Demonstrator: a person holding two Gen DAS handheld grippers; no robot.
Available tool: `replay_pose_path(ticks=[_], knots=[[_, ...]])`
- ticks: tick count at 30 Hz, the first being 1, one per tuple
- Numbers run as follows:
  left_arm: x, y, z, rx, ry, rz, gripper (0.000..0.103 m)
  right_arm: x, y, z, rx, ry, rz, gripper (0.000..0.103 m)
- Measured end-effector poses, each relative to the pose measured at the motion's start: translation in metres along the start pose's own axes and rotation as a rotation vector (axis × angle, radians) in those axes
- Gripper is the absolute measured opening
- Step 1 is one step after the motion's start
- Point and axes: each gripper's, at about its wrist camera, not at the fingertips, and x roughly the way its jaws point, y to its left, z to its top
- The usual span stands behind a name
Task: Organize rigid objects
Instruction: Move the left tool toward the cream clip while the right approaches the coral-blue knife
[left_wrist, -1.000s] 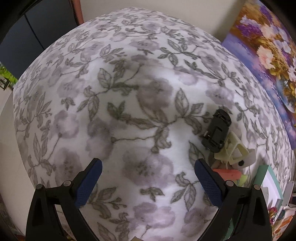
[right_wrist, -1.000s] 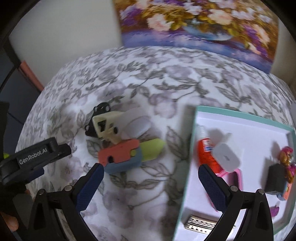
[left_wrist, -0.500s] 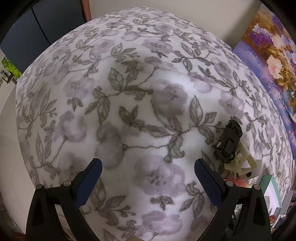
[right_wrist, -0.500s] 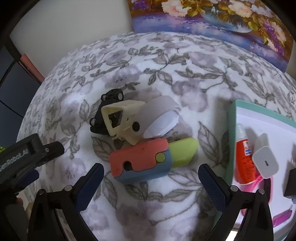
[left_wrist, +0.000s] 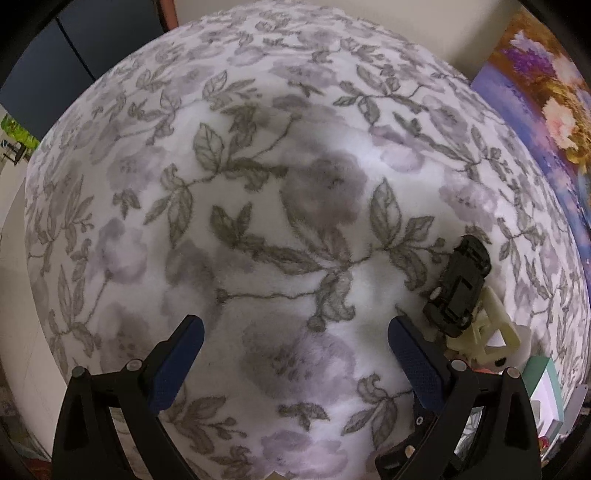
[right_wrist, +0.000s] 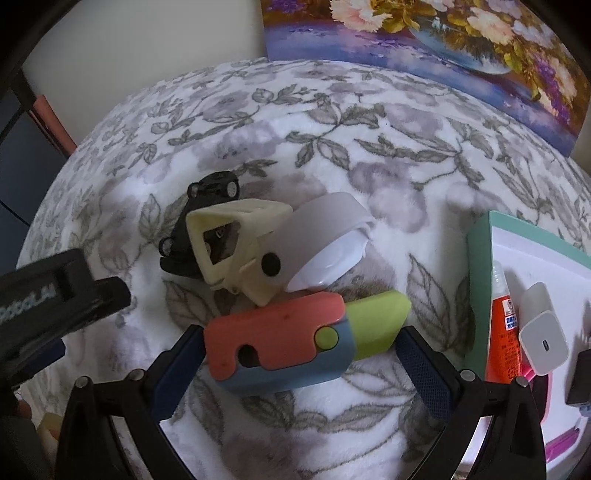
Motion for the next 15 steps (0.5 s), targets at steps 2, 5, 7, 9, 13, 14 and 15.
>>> replay_pose_path(ticks=[2,5,7,9,13,14,15], knots=[[0.003,0.002,0.003,-0.018,0.002,0.011,0.100,0.001,0.001,0.000,-0.007,0.001,-0.011,0.103],[0.003,0.003,0.003,-0.036,-0.002,0.020,0.100,0.000,0.002,0.000,-0.010,0.001,-0.023,0.100],[0.003,0.003,0.004,-0.052,0.000,0.013,0.100,0.000,0.001,0.001,-0.008,-0.001,-0.023,0.098],[0.003,0.002,0.006,-0.057,0.000,0.010,0.100,0.000,0.000,0.002,0.000,-0.003,-0.015,0.098],[-0.003,-0.014,0.007,0.004,-0.005,-0.011,0.100,-0.002,-0.006,0.004,0.015,-0.001,0.008,0.097],[-0.005,-0.017,0.007,0.014,-0.009,-0.022,0.100,-0.003,-0.008,0.005,0.024,-0.001,0.016,0.097],[-0.008,-0.019,0.006,0.023,-0.014,-0.033,0.100,-0.004,-0.009,0.005,0.031,-0.002,0.021,0.096]])
